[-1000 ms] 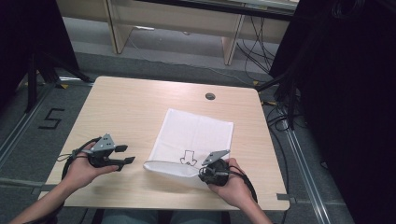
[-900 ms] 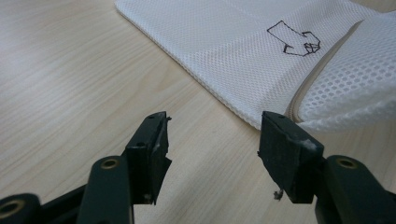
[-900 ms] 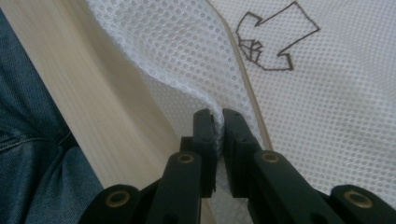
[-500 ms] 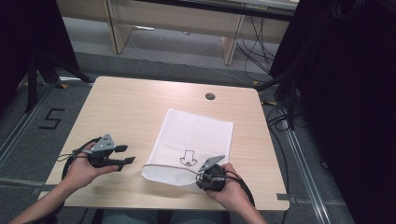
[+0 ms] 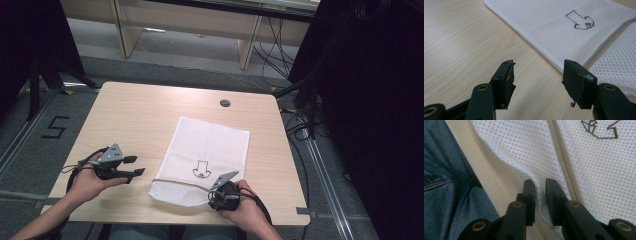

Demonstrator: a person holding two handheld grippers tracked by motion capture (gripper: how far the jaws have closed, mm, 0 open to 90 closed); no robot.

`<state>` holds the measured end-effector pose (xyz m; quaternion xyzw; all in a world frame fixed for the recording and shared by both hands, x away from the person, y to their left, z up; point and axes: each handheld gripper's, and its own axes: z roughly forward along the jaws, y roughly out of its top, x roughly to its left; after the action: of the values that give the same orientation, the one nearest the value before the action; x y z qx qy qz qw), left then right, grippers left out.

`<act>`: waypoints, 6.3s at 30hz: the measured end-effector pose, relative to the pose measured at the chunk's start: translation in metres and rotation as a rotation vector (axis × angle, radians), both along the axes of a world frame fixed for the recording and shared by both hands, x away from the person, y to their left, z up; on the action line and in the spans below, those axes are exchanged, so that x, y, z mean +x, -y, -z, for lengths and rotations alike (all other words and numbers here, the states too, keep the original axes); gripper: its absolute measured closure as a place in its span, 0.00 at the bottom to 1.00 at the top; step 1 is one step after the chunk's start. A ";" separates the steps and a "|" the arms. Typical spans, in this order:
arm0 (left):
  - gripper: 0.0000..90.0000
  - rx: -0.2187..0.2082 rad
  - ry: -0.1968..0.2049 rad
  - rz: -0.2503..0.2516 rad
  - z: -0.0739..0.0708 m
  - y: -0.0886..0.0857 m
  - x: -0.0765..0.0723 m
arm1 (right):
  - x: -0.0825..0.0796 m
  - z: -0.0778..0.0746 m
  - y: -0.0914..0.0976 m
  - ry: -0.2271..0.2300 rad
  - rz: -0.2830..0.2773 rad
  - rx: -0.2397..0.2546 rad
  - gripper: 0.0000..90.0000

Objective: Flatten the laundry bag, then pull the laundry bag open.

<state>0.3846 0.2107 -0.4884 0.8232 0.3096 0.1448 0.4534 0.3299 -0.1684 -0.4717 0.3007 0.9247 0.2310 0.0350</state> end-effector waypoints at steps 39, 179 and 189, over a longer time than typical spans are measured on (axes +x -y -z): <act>0.97 0.051 -0.046 0.099 -0.009 0.027 -0.018 | 0.028 -0.014 0.051 0.019 0.300 0.011 1.00; 0.52 0.065 -0.040 0.140 0.004 0.038 -0.023 | 0.053 -0.015 0.042 0.125 0.292 0.087 0.90; 0.53 0.057 -0.043 0.126 0.004 0.041 -0.020 | 0.052 -0.011 0.040 0.038 0.302 0.067 1.00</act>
<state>0.3648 0.1700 -0.4921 0.8565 0.2629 0.1070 0.4311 0.3816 -0.2081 -0.4605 0.4329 0.8599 0.2595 0.0766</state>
